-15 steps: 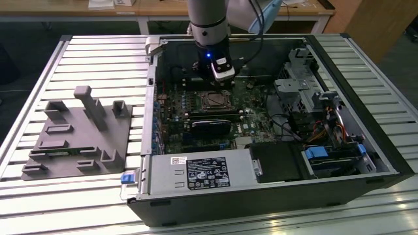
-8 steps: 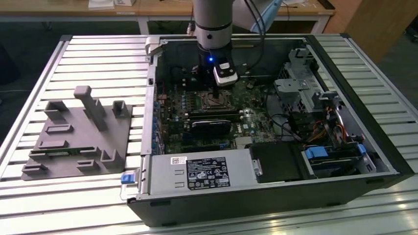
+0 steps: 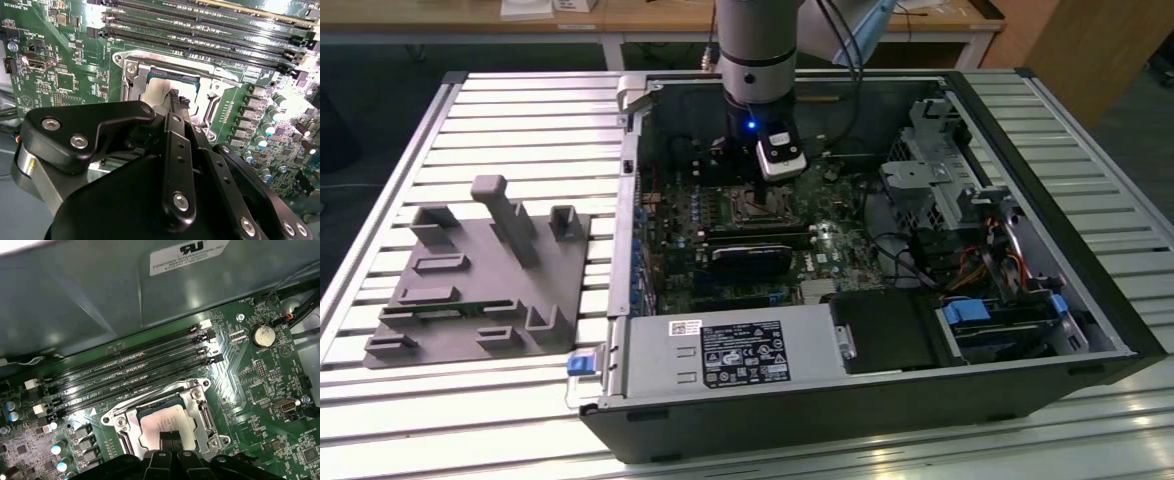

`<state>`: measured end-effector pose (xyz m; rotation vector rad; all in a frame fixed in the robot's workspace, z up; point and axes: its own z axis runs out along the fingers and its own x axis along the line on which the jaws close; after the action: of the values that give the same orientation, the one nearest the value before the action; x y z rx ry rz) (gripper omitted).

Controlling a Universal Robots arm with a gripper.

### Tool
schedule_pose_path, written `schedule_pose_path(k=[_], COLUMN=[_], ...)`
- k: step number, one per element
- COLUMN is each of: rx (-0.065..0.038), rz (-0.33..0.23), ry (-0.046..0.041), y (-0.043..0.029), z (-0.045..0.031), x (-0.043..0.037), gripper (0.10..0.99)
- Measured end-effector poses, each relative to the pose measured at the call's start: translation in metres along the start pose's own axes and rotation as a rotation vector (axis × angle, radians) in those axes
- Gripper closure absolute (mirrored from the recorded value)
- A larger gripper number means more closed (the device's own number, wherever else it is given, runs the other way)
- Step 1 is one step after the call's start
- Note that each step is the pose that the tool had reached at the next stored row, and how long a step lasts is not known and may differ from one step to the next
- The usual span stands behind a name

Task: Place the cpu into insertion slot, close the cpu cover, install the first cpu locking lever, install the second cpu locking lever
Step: 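Install the first cpu locking lever, then install the second cpu locking lever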

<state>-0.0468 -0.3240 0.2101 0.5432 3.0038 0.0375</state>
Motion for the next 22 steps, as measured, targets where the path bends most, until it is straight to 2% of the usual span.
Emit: schedule_pose_path(k=[2,7,22], rx=[0.000,0.000,0.000], rz=[0.000,-0.001,-0.001], ry=[0.0000,0.0000,-0.0001], y=[0.0000,0.0006,0.0007], z=[-0.0027,-0.0152,-0.0169], x=[-0.0002,-0.0013,-0.0014], gripper=[0.980,0.980,0.980])
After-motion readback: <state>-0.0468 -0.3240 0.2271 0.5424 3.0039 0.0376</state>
